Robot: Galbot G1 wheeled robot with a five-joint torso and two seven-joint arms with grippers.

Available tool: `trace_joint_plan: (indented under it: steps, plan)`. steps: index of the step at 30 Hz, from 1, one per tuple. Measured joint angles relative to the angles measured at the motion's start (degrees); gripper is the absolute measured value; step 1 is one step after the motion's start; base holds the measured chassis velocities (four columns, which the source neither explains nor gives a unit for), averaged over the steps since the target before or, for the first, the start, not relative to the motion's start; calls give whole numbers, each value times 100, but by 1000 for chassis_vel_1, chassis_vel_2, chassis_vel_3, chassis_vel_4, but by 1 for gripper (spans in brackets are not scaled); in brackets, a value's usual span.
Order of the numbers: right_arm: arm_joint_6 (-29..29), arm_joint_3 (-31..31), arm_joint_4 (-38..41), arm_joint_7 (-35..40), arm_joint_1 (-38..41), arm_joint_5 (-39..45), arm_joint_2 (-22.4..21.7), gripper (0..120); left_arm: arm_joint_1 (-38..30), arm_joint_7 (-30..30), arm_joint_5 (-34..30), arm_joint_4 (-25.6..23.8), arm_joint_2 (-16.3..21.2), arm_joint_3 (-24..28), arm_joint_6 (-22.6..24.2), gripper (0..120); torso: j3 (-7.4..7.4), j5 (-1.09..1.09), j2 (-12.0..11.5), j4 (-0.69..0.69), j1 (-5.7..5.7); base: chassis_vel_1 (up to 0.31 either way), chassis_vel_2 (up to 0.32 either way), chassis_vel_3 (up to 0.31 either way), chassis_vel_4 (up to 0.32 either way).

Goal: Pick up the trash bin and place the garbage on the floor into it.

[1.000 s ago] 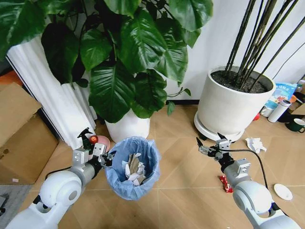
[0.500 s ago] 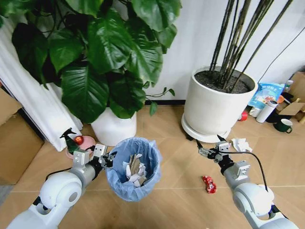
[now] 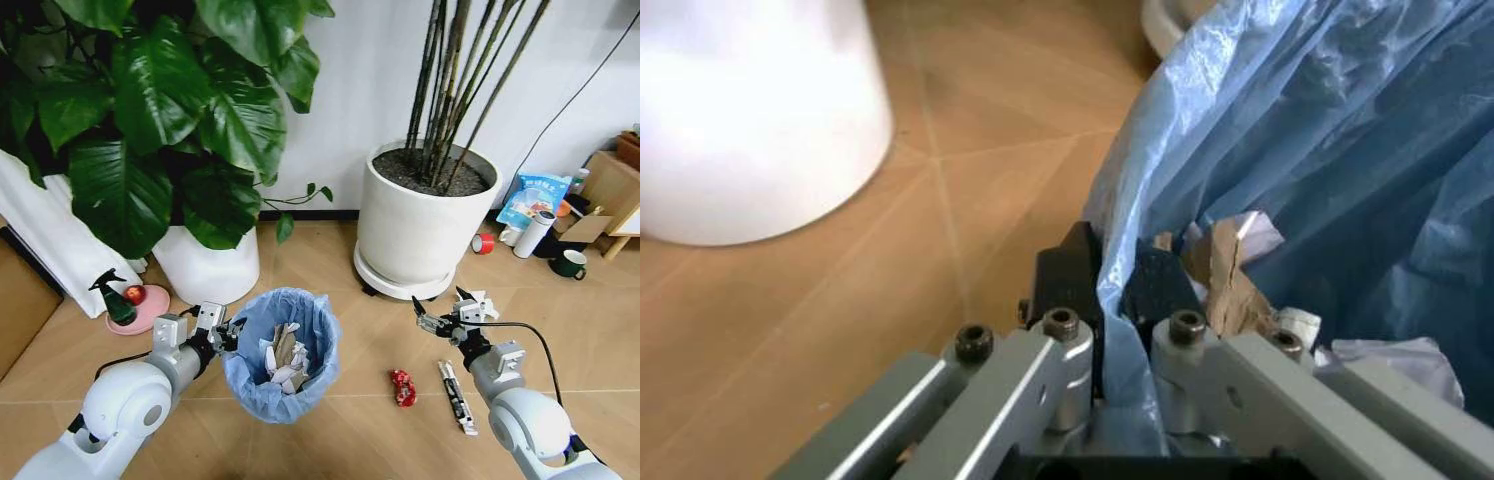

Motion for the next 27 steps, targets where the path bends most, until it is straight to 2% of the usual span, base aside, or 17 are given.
trace_joint_plan:
  steps: [11,15,16,18,20,23,24,27]
  plan:
    - [155,211,-156,-64,-332,-86,51,100,42,-6,19,-62,-48,-1,0,0,0,2,0,0,0,-135,-136,138,124]
    - [298,353,-460,-831,-675,188,-194,100,24,-2,28,-62,-82,-1,0,0,0,0,0,-1,0,-13,-2,-3,9]
    - [298,353,-460,-831,-675,188,-194,100,24,-2,28,-62,-82,-1,0,0,0,0,0,-1,0,0,0,0,0]
    - [288,364,-663,-1377,-768,214,-451,100,19,-1,33,-62,-91,-1,0,0,0,2,0,0,0,0,0,0,0]
    - [205,353,-833,-1542,-776,249,-591,100,21,3,33,-70,-92,-1,0,0,0,-1,0,2,0,0,0,0,0]
    - [188,308,-1097,-1668,-755,264,-648,100,28,21,34,-75,-96,-16,0,0,0,3,0,2,0,0,0,0,0]
    - [205,189,-1363,-1875,-722,186,-657,100,28,53,42,-48,-114,-18,0,0,0,0,0,-1,0,0,0,0,0]
    - [115,-267,-1767,-1927,-371,105,-496,100,4,77,56,-16,-145,6,0,0,0,3,0,0,1,0,0,0,0]
